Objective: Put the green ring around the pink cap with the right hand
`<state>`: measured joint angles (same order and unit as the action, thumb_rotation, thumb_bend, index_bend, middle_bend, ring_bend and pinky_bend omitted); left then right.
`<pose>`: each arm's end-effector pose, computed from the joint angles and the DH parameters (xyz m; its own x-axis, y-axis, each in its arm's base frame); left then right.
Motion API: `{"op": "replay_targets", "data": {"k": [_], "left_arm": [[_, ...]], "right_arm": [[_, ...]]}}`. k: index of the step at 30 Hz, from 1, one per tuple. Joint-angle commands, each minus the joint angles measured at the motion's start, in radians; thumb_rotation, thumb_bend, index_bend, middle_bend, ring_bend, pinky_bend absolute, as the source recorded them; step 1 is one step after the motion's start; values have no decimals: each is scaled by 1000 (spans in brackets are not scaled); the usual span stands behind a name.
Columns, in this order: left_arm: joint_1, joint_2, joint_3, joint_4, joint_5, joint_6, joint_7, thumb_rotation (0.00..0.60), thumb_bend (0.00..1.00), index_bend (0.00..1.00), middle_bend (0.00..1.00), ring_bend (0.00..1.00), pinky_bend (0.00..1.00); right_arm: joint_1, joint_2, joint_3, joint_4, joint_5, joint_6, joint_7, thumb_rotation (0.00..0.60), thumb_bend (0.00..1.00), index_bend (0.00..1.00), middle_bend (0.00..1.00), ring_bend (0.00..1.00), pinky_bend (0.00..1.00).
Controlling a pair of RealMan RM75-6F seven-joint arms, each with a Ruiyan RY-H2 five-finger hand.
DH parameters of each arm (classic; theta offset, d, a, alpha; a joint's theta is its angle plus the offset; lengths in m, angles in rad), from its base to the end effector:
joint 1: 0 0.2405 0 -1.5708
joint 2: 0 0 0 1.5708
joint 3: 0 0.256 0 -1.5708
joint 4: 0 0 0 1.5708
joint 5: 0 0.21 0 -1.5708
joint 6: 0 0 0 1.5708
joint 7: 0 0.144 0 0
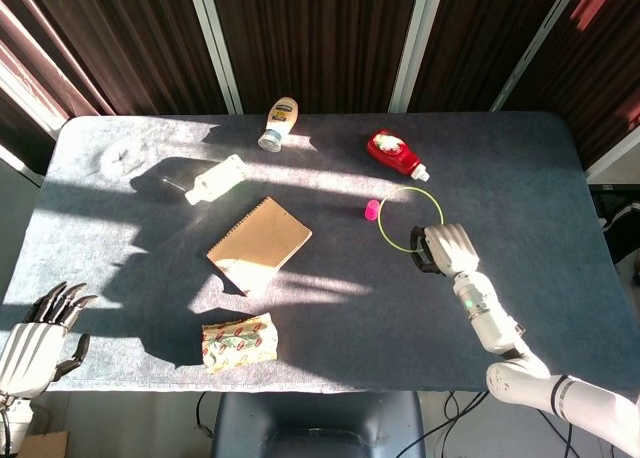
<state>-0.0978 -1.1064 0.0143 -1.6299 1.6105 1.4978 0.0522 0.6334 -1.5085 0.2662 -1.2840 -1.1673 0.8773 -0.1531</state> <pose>-0.2963 0.1701 0.1485 0.4489 0.0413 0.8926 0.8881 -0.1307 -0.4406 -0.2190 -0.3732 0.0240 0.3827 -0.2382 0.8926 -0.9193 -0.1938 0.3425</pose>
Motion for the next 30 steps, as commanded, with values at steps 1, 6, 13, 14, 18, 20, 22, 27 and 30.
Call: {"op": "replay_targets", "data": {"k": [1, 6, 13, 14, 18, 20, 22, 27, 30], "left_arm": [[-2, 1, 5, 0, 8, -4, 1, 600, 495, 213, 114, 39, 188], [-2, 5, 10, 2, 21, 0, -9, 600, 494, 213, 114, 40, 188], [1, 13, 13, 8, 29, 10, -37, 600, 494, 213, 114, 40, 187], [1, 13, 13, 8, 30, 11, -41, 600, 494, 213, 114, 40, 187], [1, 15, 14, 12, 32, 12, -48, 600, 493, 214, 115, 39, 188], [1, 15, 14, 12, 32, 12, -50, 600, 493, 214, 116, 39, 187], [0, 16, 14, 12, 32, 11, -51, 600, 494, 215, 118, 40, 188], [0, 15, 14, 12, 31, 11, -50, 600, 494, 215, 119, 40, 187], [-1, 15, 14, 11, 29, 7, -48, 600, 493, 215, 119, 41, 188]], "right_arm": [[73, -84, 35, 86, 35, -31, -36, 600, 614, 825, 931, 1000, 1000], [148, -191, 63, 213, 74, -55, -49, 600, 614, 828, 931, 1000, 1000], [209, -295, 70, 360, 114, -104, -38, 600, 615, 829, 931, 1000, 1000], [215, -307, 70, 379, 114, -108, -33, 600, 614, 829, 931, 1000, 1000], [238, -353, 67, 455, 104, -119, -6, 600, 614, 815, 931, 1000, 1000], [242, -363, 65, 472, 95, -116, 11, 600, 576, 775, 931, 1000, 1000], [242, -366, 60, 478, 83, -116, 30, 600, 471, 718, 931, 1000, 1000], [234, -343, 48, 449, 52, -95, 50, 600, 299, 580, 931, 1000, 1000], [226, -320, 41, 417, 46, -81, 35, 600, 262, 513, 931, 1000, 1000]]}}
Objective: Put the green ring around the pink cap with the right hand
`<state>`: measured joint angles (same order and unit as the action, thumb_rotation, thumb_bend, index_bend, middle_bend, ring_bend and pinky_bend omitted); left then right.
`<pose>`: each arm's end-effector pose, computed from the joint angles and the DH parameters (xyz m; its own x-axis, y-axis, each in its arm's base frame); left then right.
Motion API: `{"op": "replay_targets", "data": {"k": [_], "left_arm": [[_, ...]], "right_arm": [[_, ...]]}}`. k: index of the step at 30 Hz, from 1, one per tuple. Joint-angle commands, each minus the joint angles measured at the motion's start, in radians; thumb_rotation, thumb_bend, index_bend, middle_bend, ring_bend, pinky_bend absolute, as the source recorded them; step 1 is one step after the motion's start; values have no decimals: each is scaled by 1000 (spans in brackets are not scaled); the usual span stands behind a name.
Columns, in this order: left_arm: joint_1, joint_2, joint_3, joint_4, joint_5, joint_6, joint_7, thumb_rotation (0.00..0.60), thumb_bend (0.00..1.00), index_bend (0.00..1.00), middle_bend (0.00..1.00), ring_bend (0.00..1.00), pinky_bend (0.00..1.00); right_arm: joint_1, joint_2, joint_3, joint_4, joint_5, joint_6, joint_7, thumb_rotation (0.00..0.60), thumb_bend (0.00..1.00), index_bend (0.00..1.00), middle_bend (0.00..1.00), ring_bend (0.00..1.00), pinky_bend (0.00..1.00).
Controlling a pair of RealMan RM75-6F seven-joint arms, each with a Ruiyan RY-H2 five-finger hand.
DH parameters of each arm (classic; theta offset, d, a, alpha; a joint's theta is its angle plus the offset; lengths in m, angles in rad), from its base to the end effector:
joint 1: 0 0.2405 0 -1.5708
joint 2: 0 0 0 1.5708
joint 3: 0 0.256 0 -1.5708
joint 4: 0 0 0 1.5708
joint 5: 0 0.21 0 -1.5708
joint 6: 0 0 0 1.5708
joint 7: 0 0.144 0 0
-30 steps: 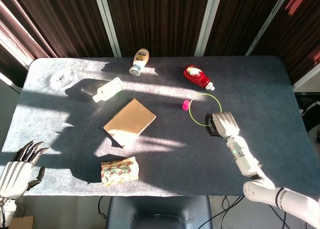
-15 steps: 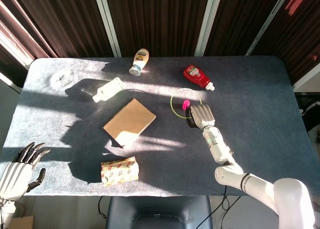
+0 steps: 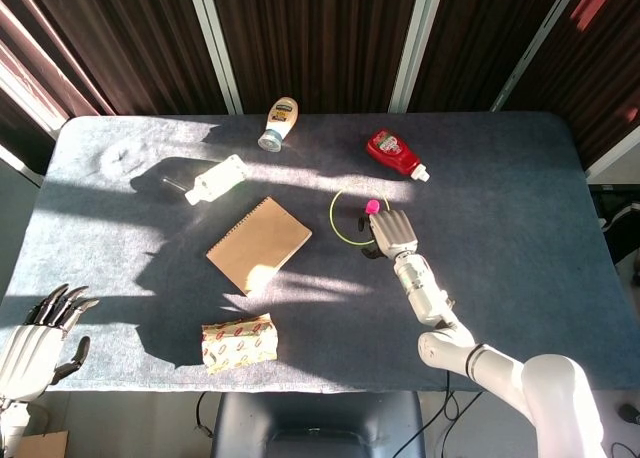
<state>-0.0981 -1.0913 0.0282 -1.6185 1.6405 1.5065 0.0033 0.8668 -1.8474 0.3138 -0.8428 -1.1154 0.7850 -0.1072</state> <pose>-0.2967 0.1670 0.1518 0.4306 0.0500 0.9011 0.8944 -0.1569 -0.4187 -0.1662 -0.4269 -0.0538 0.3782 -0.2341 0.8956 -0.9182 -0.2178 0.3308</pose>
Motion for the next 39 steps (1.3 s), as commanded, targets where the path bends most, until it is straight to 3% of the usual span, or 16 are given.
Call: {"op": "replay_targets", "data": {"k": [1, 8, 11, 14, 18, 22, 28, 32, 35, 39], "left_arm": [[-1, -1, -1, -1, -2, -2, 2, 600, 492, 215, 119, 40, 187], [-3, -1, 0, -2, -4, -8, 7, 600, 493, 215, 119, 41, 188], [-3, -1, -1, -2, -4, -7, 8, 600, 493, 215, 120, 41, 188], [-2, -1, -1, -2, -3, -4, 8, 600, 493, 214, 120, 42, 188], [-1, -2, -3, -2, -6, -1, 7, 600, 492, 215, 121, 43, 188], [-2, -3, -5, -3, -13, -6, 12, 600, 491, 215, 123, 46, 189], [-6, -6, -13, -1, -30, -15, 18, 600, 490, 215, 123, 47, 189], [-8, -9, -19, 1, -44, -21, 22, 600, 492, 215, 123, 47, 189], [-7, -11, -23, 0, -50, -18, 26, 600, 491, 216, 123, 47, 189], [-4, -16, -26, 2, -48, -7, 31, 600, 491, 215, 123, 47, 189]], "right_arm": [[-9, 27, -7, -35, -4, 14, -21, 600, 250, 488, 931, 1000, 1000], [-42, 102, -9, -166, 7, 64, -77, 600, 207, 420, 931, 1000, 1000], [-81, 174, -23, -298, -39, 152, -98, 600, 196, 410, 931, 1000, 1000], [-141, 275, -49, -479, -78, 269, -197, 600, 194, 412, 895, 991, 988], [-264, 462, -117, -798, -69, 427, -428, 600, 193, 442, 767, 858, 872], [-390, 612, -215, -990, -122, 551, -486, 600, 187, 440, 597, 659, 705], [-561, 733, -358, -979, -283, 677, -298, 600, 159, 314, 342, 341, 390], [-627, 742, -392, -911, -310, 715, -227, 600, 144, 166, 169, 137, 167], [-664, 738, -402, -880, -301, 726, -212, 600, 131, 67, 84, 46, 111], [-691, 734, -403, -853, -293, 715, -185, 600, 129, 7, 34, 4, 104]]}}
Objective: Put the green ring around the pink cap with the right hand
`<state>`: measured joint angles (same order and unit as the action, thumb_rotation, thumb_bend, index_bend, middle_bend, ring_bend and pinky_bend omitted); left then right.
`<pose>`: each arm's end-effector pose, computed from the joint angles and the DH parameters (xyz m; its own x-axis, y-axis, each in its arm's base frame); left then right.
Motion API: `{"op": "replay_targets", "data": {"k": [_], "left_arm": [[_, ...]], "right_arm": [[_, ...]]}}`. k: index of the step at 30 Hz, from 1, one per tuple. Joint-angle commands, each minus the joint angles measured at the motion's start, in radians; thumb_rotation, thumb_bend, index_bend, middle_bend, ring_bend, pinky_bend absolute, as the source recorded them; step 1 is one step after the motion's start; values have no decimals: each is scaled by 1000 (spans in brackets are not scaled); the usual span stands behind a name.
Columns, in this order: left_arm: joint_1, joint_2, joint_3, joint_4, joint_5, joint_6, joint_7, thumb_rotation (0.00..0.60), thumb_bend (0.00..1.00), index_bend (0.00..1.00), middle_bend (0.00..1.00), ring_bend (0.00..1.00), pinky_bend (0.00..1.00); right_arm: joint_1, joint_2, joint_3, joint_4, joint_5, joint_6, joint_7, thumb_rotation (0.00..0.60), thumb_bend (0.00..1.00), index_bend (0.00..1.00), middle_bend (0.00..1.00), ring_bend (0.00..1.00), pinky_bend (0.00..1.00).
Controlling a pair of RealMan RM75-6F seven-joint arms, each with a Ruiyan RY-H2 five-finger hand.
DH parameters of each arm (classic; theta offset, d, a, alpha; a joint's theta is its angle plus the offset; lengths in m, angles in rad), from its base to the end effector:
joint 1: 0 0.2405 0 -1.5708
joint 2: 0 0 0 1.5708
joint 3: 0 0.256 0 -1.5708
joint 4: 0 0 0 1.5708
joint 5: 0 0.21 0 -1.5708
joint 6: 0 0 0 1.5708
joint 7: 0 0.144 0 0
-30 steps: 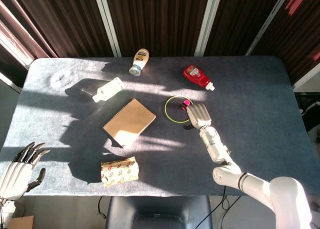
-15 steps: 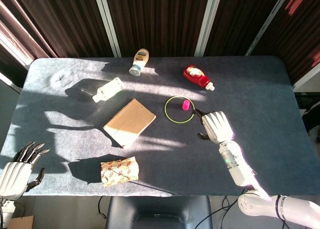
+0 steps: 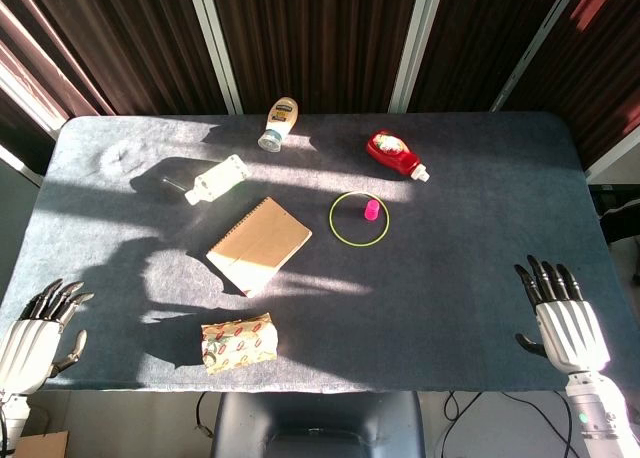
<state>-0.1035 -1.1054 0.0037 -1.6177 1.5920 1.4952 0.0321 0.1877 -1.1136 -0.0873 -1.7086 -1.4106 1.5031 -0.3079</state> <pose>-0.2996 0.1746 0.1519 0.4414 0.0331 0.8967 0.8928 -0.1164 -0.4352 -0.2971 -0.1806 0.1417 0.5937 -0.0879 0.7999 -0.8043 -0.0342 0.5932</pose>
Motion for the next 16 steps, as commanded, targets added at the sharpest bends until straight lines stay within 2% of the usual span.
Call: {"op": "replay_targets", "data": {"k": [1, 8, 16], "left_arm": [[3, -4, -2, 3, 1, 8, 4, 600, 491, 215, 123, 47, 189], [6, -11, -6, 10, 3, 20, 4, 600, 491, 215, 119, 47, 189], [7, -12, -7, 9, 0, 20, 5, 600, 491, 215, 118, 47, 190]], "right_arm": [[-15, -2, 1, 20, 3, -4, 25, 600, 128, 1, 27, 1, 101], [-34, -38, 38, 72, 3, 2, 54, 600, 127, 0, 21, 0, 98], [-47, -44, 45, 78, -16, 5, 57, 600, 127, 0, 21, 0, 98]]}}
